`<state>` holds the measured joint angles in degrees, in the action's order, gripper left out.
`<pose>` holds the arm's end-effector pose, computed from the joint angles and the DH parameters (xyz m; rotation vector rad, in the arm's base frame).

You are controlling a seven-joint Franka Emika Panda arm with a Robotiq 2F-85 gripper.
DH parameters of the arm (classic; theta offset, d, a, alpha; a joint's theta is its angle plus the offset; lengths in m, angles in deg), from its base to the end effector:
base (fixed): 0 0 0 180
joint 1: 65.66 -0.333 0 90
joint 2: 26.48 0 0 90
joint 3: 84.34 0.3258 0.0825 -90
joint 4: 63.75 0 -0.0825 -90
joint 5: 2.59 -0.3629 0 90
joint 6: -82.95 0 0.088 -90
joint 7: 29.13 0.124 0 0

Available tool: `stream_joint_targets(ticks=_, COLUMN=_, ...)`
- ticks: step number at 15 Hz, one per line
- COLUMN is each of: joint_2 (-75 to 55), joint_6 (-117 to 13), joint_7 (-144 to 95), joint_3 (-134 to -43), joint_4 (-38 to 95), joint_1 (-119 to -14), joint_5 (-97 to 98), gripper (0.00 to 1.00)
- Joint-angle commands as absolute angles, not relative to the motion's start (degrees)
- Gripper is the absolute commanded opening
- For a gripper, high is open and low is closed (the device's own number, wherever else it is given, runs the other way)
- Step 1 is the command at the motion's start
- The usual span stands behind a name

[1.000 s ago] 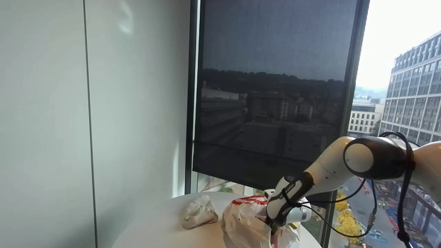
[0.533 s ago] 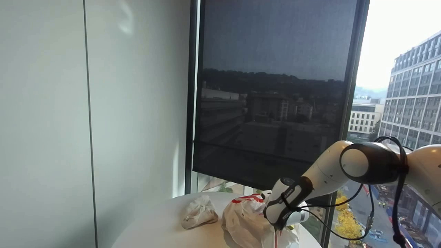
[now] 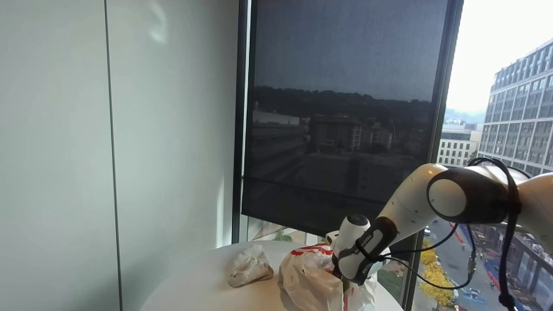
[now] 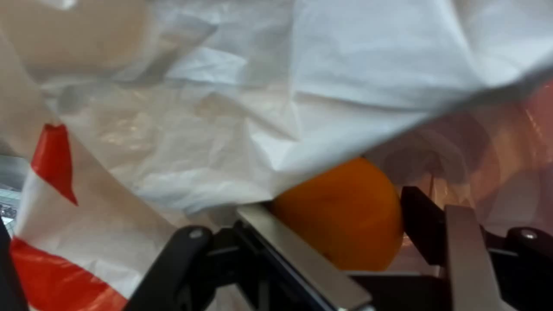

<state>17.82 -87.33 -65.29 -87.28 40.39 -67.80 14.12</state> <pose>0.6724 0.0131 0.1586 2.5647 1.2657 0.4518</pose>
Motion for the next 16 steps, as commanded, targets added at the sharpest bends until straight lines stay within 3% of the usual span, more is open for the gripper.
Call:
stream_joint_targets(ticks=1, joint_2=6.98, joint_6=-75.03, joint_7=-58.39, joint_3=-91.68, joint_4=47.59, joint_1=-73.63, joint_5=19.52, gripper=0.51)
stream_joint_targets(ticks=5, joint_2=-1.31, joint_6=-53.82, joint_7=-60.77, joint_3=-91.47, joint_4=50.96, joint_1=-77.87, joint_5=16.41, gripper=0.51)
stream_joint_targets(ticks=9, joint_2=-6.75, joint_6=-37.15, joint_7=-66.41, joint_3=-81.13, joint_4=52.95, joint_1=-73.15, joint_5=14.32, gripper=0.51)
stream_joint_targets(ticks=13, joint_2=-9.04, joint_6=-33.48, joint_7=-71.94, joint_3=-75.68, joint_4=55.77, joint_1=-72.24, joint_5=10.38, gripper=0.51)
stream_joint_targets(ticks=16, joint_2=-7.37, joint_6=-40.09, joint_7=-74.41, joint_3=-73.64, joint_4=57.75, joint_1=-72.09, joint_5=8.31, gripper=0.51)
